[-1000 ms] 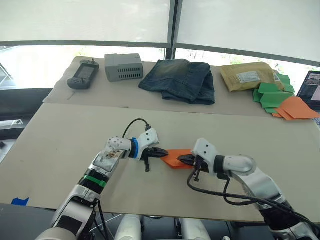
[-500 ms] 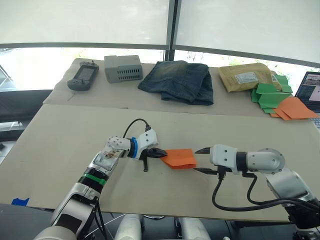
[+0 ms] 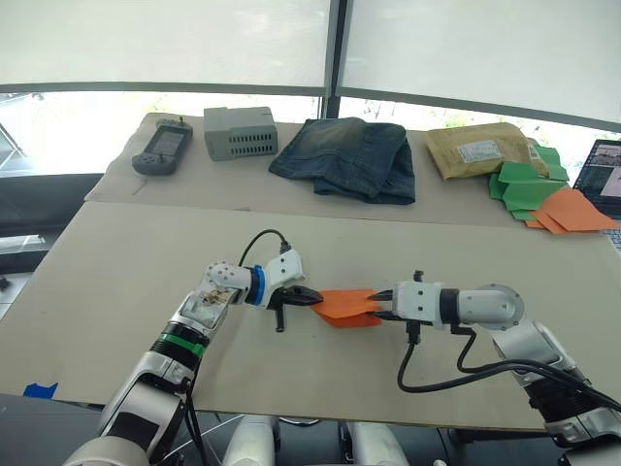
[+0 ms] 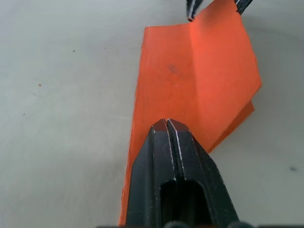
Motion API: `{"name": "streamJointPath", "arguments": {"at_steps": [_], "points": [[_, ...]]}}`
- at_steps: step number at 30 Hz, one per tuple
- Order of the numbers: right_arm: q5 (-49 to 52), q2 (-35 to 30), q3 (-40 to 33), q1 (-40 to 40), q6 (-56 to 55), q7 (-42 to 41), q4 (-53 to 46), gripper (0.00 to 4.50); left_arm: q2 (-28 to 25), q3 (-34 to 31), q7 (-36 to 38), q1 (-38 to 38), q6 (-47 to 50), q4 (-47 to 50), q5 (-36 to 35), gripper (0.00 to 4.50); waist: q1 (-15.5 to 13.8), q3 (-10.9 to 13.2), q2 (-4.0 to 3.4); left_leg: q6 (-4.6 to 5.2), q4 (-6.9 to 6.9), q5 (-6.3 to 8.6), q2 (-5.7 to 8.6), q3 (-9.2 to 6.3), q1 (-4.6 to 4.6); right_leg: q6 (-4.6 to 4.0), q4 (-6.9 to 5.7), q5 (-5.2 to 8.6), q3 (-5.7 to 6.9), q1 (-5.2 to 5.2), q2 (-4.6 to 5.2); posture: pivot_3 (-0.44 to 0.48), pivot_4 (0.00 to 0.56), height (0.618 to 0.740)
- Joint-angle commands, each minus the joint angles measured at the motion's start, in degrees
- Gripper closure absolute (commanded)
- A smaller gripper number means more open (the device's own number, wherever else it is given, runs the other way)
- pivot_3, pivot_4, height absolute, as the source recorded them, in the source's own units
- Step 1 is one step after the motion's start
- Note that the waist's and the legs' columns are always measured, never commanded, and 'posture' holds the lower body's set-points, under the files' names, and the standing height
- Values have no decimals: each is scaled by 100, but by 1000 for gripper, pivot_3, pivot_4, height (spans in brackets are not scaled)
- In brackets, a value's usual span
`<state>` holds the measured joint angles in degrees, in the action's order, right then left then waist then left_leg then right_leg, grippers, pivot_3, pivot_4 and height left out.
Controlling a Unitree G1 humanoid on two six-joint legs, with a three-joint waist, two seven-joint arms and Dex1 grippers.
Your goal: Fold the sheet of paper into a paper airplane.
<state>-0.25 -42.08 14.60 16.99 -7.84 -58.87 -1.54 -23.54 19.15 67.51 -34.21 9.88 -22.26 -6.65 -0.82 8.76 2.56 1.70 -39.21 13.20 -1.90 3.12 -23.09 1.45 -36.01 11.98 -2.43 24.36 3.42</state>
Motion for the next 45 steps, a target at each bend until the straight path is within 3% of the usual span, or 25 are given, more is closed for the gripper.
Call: {"name": "streamJointPath", "arguments": {"at_steps": [1, 8, 22, 37, 45], "points": [[262, 34, -105, 48, -336, -161, -128, 4492, -93, -126, 277, -243, 274, 190, -152, 4500, 11, 0, 0, 0, 0, 0, -1, 0, 0, 0, 0, 0, 0, 1, -1, 0, 150, 722], [524, 77, 61, -55, -117, -558, -477, 4492, -226, -156, 631, -393, 521, 439, -330, 4500, 0, 2, 0, 0, 0, 0, 0, -2, -20, -2, 2, 2, 2, 16, -2, 0, 150, 722], [972, -88, -41, -250, 678, -1064, -662, 4492, -198, -35, 837, 17, 769, 651, -371, 4500, 20, 2, -1, 0, 4, 0, -4, -2, -22, -6, 4, 6, 3, 22, -3, 0, 150, 722], [2454, 46, -86, 347, 3490, -1748, -476, 4492, -253, 35, 857, 376, 885, 1099, -356, 4500, 24, 2, -1, 1, 9, 1, -6, -4, -21, -7, 5, 7, 2, 23, -1, 0, 150, 722], [2409, 321, 212, 981, 4829, -1767, 524, 4492, -282, 7, 814, 539, 1165, 1582, -493, 4500, 38, 2, -1, 1, 13, 1, -5, -2, -30, -3, 2, 2, 1, 36, -2, 0, 150, 722]]}}
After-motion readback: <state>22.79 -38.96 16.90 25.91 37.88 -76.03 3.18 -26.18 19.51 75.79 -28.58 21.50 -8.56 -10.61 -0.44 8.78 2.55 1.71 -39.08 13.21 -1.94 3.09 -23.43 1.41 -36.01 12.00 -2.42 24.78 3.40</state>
